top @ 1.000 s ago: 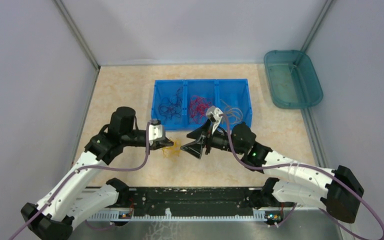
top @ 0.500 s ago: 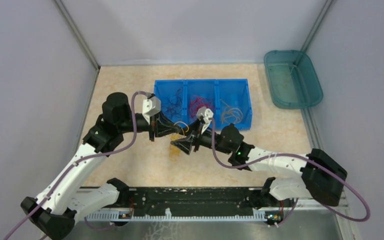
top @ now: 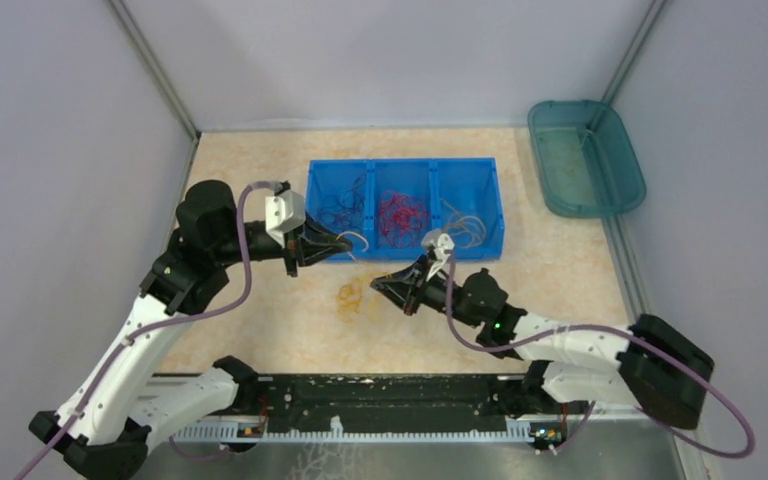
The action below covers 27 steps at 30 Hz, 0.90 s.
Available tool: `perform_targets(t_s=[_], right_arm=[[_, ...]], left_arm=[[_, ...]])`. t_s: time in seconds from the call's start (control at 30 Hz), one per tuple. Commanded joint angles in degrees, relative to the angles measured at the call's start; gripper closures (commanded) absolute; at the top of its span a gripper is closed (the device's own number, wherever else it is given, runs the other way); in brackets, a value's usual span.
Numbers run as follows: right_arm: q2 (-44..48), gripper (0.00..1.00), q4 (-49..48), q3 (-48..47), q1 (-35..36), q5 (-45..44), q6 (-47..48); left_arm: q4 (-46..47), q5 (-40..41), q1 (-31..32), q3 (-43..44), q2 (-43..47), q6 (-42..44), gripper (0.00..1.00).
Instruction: Untangle the cables
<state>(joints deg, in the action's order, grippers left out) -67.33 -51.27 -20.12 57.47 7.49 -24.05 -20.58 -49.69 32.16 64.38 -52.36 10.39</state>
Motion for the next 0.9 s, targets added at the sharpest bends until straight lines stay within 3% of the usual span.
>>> perform_targets(t_s=[0.0, 0.07, 0.1, 0.2, 0.3, 0.5, 0.87], right_arm=[[12.03, 1.00, 10.24, -2.47, -4.72, -3.55, 0.95], [15.57, 1.00, 17.38, -5.34, -8.23, -3.10, 1.37], [16.92, 1.00, 20.79, -6.99, -10.10, -2.50, 1.71], [19.15, 1.00, 31.28, -13.35, -14.51, -2.63, 4.32], [18.43, 1.00, 43.35, -21.27, -16.29, -10.04, 9.80], [9.86, 1.00, 58.58, -32.44, -23.02, -21.76, 17.23], [-9.54, 1.00, 66.42, -43.85, -31.54, -34.11, 20.61]], left_arm=[[-4.81, 6.55, 0.27, 2.38, 2.01, 7.95, 0.79], [-6.72, 7.85, 0.31, 1.78, 2.65, 11.12, 0.20], [-8.54, 7.98, 0.27, 1.36, 2.87, 13.08, 0.03], [-11.09, 9.44, 0.27, -0.21, 3.55, 16.41, 0.00], [-14.39, 10.68, 0.25, -1.68, 4.09, 20.13, 0.00], [-20.46, 14.57, 0.30, -3.21, 3.90, 24.25, 0.00], [-20.72, 15.99, 0.27, -2.98, 5.67, 22.00, 0.00]])
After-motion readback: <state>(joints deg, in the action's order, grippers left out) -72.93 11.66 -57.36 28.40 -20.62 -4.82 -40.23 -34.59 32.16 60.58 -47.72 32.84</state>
